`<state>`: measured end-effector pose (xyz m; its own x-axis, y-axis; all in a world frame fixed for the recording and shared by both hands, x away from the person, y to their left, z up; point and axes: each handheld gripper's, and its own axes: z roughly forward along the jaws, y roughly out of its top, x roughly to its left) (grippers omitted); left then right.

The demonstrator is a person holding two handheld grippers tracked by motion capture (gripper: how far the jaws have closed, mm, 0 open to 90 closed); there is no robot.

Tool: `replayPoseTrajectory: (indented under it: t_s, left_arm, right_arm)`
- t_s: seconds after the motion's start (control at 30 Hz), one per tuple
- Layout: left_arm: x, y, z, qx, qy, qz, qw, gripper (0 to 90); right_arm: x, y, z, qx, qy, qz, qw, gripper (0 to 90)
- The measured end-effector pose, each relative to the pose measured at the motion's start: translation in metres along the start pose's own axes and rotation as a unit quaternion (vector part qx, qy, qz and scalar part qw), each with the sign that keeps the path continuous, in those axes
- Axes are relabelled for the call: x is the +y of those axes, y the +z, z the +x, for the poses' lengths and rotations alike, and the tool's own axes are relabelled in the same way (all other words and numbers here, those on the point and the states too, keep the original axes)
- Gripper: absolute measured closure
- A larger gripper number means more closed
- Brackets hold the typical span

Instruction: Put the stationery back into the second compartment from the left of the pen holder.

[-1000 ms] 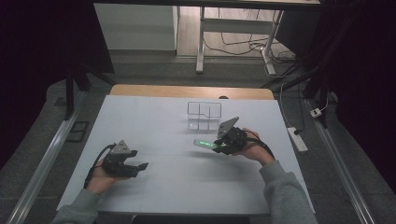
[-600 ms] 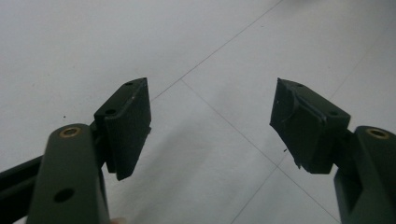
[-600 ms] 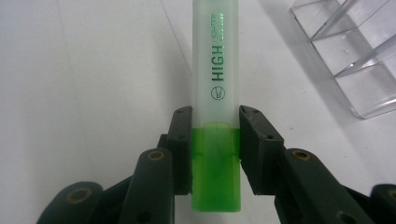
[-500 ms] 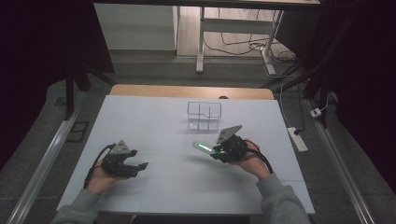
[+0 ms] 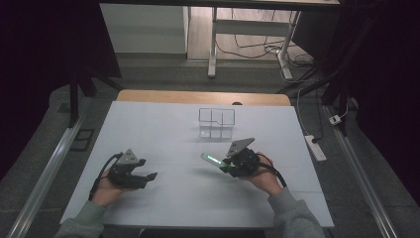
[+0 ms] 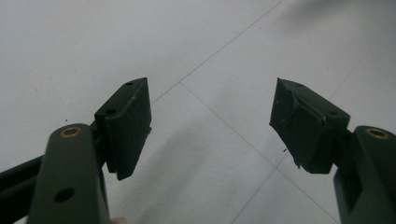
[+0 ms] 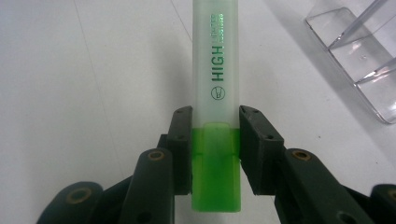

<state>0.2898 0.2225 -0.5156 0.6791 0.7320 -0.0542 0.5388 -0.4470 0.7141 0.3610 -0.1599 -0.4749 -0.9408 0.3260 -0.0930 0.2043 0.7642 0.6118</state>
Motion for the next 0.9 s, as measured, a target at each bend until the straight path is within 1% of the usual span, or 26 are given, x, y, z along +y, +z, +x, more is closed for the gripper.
replayPoseTrajectory:
  t_s: [0.1, 0.23, 0.43, 0.6, 0.77, 0.9]
  left_arm:
    - [0.001, 0.0, -0.002, 0.002, 0.003, 0.001, 1.0, 29.1]
    - [0.003, 0.0, -0.005, 0.004, 0.009, 0.001, 0.9999, 29.1]
    - [0.011, 0.001, -0.013, 0.009, 0.03, 0.005, 0.9995, 29.3]
    - [0.02, 0.005, -0.021, 0.004, 0.045, 0.008, 0.9989, 28.8]
    - [0.027, 0.008, -0.026, -0.005, 0.055, 0.012, 0.9984, 28.6]
    - [0.034, 0.011, -0.03, -0.011, 0.065, 0.016, 0.9977, 28.1]
  right_arm:
    - [0.001, 0.002, 0.002, 0.005, -0.002, 0.0, 1.0, 66.6]
    - [0.002, 0.003, 0.003, 0.006, -0.004, 0.001, 1.0, 66.6]
    - [0.005, 0.006, 0.006, 0.013, -0.008, 0.005, 0.9999, 66.7]
    - [0.007, 0.009, 0.009, 0.018, -0.014, 0.008, 0.9997, 66.7]
    - [0.008, 0.012, 0.011, 0.021, -0.018, 0.008, 0.9996, 66.7]
    - [0.011, 0.013, 0.013, 0.025, -0.021, 0.004, 0.9995, 66.7]
